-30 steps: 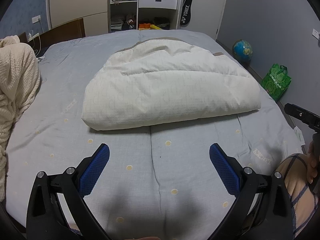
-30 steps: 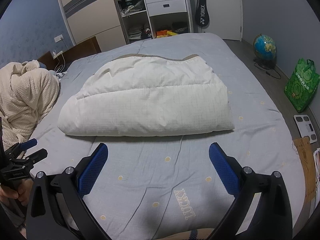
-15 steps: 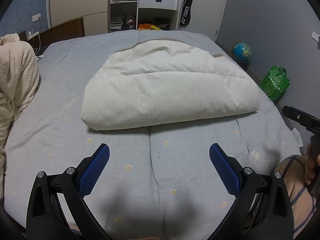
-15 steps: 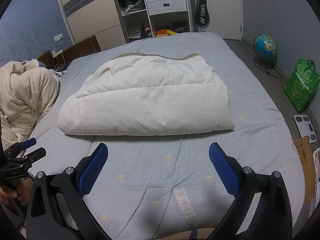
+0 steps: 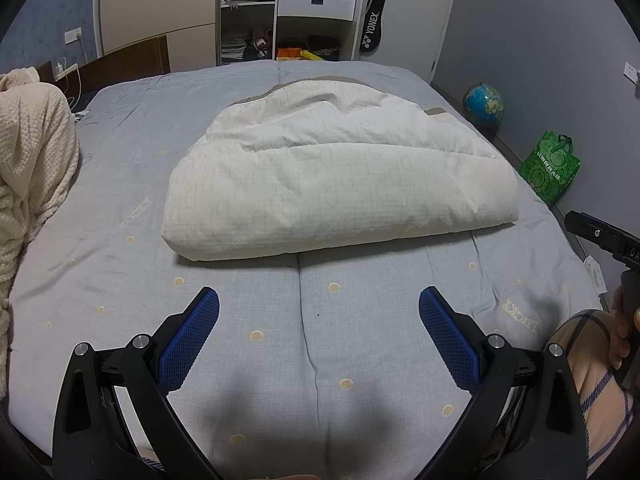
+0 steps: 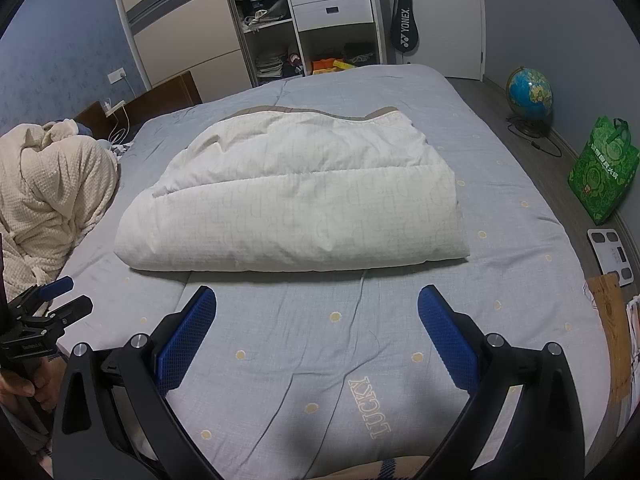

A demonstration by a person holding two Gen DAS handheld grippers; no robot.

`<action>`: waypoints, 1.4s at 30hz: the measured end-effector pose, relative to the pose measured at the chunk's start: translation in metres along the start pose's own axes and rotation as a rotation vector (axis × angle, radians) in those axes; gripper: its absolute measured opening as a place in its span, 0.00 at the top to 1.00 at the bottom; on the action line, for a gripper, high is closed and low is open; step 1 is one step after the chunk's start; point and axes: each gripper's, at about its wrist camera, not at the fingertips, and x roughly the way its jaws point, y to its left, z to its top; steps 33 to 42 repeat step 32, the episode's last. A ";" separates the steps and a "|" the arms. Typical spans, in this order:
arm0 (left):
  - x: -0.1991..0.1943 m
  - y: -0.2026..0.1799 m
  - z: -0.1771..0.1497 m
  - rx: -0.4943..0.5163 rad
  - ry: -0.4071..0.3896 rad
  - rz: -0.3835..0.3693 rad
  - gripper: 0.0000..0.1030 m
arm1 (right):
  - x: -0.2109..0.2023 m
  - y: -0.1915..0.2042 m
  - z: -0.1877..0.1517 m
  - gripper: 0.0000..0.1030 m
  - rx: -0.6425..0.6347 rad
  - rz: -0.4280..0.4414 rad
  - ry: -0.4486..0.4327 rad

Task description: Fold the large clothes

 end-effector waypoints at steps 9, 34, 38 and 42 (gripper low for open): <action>0.000 -0.001 0.000 0.000 0.000 0.000 0.06 | 0.000 0.000 0.000 0.07 -0.001 -0.001 0.000; -0.001 0.001 0.000 -0.012 0.002 -0.014 0.06 | 0.000 0.000 0.001 0.07 -0.002 0.000 0.001; -0.001 0.001 0.000 -0.012 0.002 -0.014 0.06 | 0.000 0.000 0.001 0.07 -0.002 0.000 0.001; -0.001 0.001 0.000 -0.012 0.002 -0.014 0.06 | 0.000 0.000 0.001 0.07 -0.002 0.000 0.001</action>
